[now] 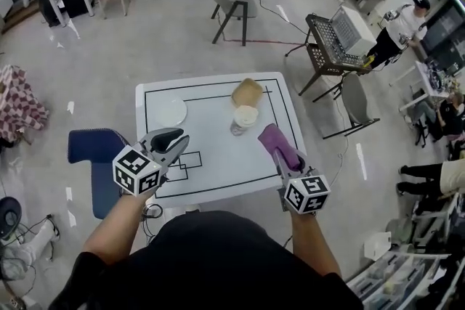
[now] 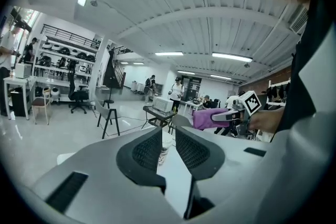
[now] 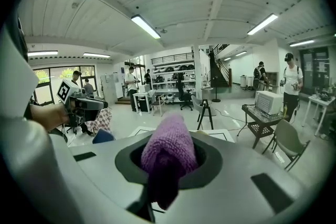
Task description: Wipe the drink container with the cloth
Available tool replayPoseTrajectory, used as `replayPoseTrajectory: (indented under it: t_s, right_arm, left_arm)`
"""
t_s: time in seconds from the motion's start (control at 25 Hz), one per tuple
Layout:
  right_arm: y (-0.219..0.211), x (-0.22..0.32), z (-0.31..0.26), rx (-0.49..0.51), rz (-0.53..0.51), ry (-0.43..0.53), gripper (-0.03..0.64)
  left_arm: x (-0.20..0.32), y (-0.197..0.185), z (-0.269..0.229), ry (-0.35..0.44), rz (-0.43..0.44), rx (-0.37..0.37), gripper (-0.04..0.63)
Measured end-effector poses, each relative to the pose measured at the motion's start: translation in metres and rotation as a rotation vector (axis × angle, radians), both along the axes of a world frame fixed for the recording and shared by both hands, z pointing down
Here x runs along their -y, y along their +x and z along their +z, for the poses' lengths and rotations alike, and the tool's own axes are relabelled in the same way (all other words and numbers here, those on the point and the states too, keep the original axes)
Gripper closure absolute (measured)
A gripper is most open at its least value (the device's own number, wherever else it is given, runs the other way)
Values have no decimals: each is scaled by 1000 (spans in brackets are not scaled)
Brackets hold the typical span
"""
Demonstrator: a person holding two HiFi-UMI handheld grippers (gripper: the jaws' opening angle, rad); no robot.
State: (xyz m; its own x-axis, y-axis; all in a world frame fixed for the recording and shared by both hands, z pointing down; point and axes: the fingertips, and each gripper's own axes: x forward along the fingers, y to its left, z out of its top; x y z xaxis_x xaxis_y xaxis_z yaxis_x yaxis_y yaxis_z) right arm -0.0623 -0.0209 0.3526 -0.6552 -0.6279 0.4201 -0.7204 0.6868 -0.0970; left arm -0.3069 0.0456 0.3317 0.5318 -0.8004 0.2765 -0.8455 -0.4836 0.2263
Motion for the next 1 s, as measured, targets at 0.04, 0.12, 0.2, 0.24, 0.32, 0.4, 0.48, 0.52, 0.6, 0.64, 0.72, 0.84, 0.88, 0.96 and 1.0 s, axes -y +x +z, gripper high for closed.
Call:
replayPoseTrajectory:
  t_s: [0.04,0.12,0.2,0.24,0.32,0.4,0.48,0.52,0.6,0.64,0.72,0.84,0.88,0.96,1.0]
  right_arm:
    - [-4,0,3,-5,-1,-5,528]
    - [-11,1,9,-16,-3,-14,527]
    - [-14,5,13,-26,-5,-20,528]
    - [-15,9,15,-29,-6,-22,528]
    - [-15,18,19,-33,-8,-24,526]
    - [-13,30,24,-34,-12,-28,527]
    - [-11,44,30,-31,-22,-34,528]
    - [-11,52,33,-28,-29,-37,528]
    - [-11,69,39,-22,-47,-41,528]
    - [-11,77,42,-19,-57,-43,528]
    - [-11,95,46,-13,-77,-48,528]
    - [-13,123,50,-8,-107,-49,526]
    - [-14,132,50,-9,-121,-42,526]
    - [-18,149,52,-13,-156,-23,527]
    - [-20,156,54,-15,-176,-15,527]
  left_arm:
    - [3,-1,4,-3,10,-2,500]
    - [9,0,11,-12,27,-14,500]
    - [16,3,18,-23,41,-28,500]
    - [20,6,21,-27,48,-32,500]
    - [29,12,27,-35,62,-39,499]
    - [39,20,32,-45,72,-47,499]
    - [51,28,37,-58,76,-54,499]
    - [58,32,40,-67,74,-56,497]
    - [71,39,47,-90,69,-63,486]
    - [77,44,51,-103,67,-64,474]
    - [89,53,59,-129,66,-55,443]
    - [110,63,71,-167,63,-47,425]
    - [118,66,76,-180,60,-51,420]
    - [135,72,90,-209,55,-64,409]
    - [143,76,98,-228,53,-70,402]
